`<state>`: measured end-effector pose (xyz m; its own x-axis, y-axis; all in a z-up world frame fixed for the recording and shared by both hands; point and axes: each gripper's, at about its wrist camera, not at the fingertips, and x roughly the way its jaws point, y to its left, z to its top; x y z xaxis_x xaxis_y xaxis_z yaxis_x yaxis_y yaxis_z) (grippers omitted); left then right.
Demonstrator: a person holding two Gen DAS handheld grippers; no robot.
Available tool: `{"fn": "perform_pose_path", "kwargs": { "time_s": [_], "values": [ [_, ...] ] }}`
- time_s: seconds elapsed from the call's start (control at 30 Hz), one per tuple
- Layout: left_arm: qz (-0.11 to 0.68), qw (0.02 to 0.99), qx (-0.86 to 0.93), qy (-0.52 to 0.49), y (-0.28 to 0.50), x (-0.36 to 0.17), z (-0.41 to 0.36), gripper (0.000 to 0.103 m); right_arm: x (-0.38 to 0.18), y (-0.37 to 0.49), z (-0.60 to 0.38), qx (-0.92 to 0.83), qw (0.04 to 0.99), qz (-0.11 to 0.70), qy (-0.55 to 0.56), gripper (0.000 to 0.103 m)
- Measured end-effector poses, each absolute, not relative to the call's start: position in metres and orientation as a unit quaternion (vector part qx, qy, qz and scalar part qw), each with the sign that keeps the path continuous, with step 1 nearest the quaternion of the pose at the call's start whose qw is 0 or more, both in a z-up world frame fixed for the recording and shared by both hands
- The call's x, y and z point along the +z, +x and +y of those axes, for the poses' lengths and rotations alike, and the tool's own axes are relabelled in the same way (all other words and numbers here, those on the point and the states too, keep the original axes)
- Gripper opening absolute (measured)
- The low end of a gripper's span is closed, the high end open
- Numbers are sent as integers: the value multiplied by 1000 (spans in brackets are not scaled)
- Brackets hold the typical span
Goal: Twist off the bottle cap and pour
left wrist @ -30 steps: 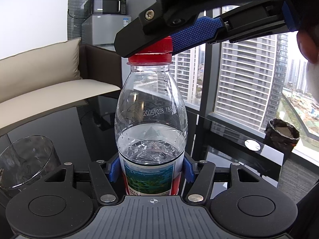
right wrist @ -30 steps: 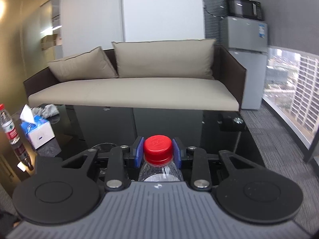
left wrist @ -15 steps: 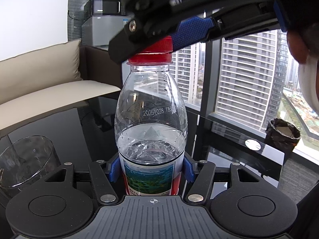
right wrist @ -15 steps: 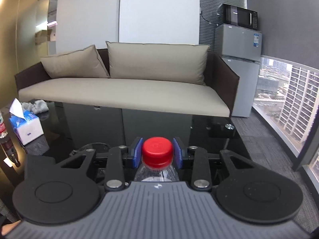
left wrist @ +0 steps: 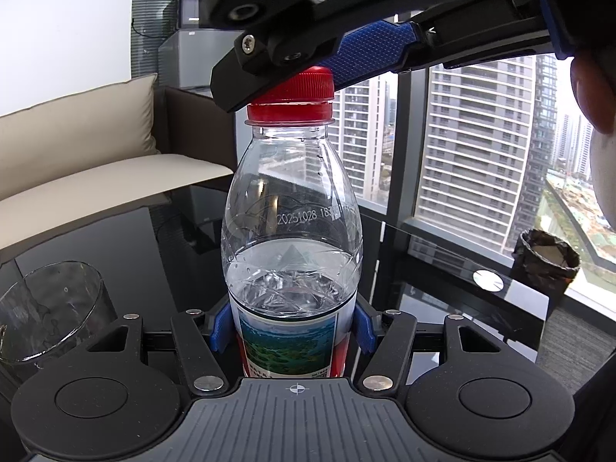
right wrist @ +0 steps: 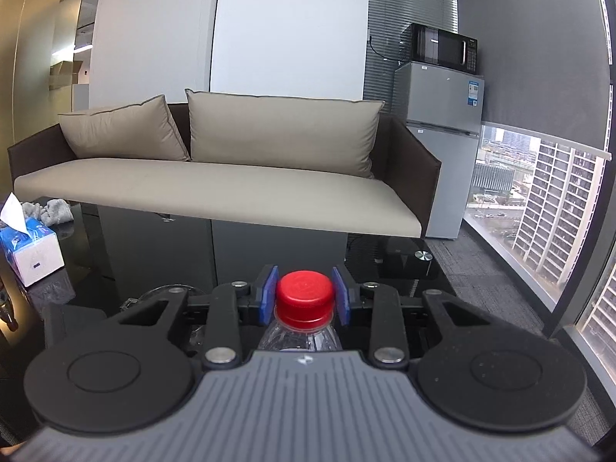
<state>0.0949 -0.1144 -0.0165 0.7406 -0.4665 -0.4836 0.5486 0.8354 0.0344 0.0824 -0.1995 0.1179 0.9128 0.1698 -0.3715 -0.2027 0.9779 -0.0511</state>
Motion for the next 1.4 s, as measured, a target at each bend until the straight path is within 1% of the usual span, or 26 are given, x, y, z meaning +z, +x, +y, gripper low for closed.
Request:
{"fn": "perform_pose_path", "kwargs": {
  "time_s": [0.3, 0.6, 0.63, 0.77, 0.83, 0.97, 1.17, 1.27, 1.4],
  "values": [
    [234, 929, -274, 83, 95, -17, -113, 56, 118, 91, -228, 179, 967, 182, -21, 32],
    [231, 929, -275, 88, 94, -18, -115, 56, 117, 100, -248, 264, 947, 176, -52, 32],
    [231, 929, -275, 89, 94, -18, -115, 56, 117, 98, -246, 254, 950, 174, -52, 32],
    [231, 930, -272, 87, 94, -18, -116, 56, 116, 85, -232, 211, 962, 162, -69, 37],
    [231, 930, -272, 87, 93, -18, -116, 57, 115, 76, -224, 191, 966, 154, -84, 38],
    [232, 930, -273, 87, 94, -18, -116, 57, 116, 76, -224, 176, 969, 164, -57, 38],
    [233, 929, -274, 87, 94, -18, -115, 56, 117, 75, -222, 164, 973, 160, -37, 38],
    [234, 929, -274, 86, 95, -17, -114, 56, 118, 75, -220, 156, 974, 159, -41, 33],
    [233, 929, -274, 87, 95, -17, -115, 57, 119, 76, -221, 159, 973, 162, -44, 33]
  ]
}}
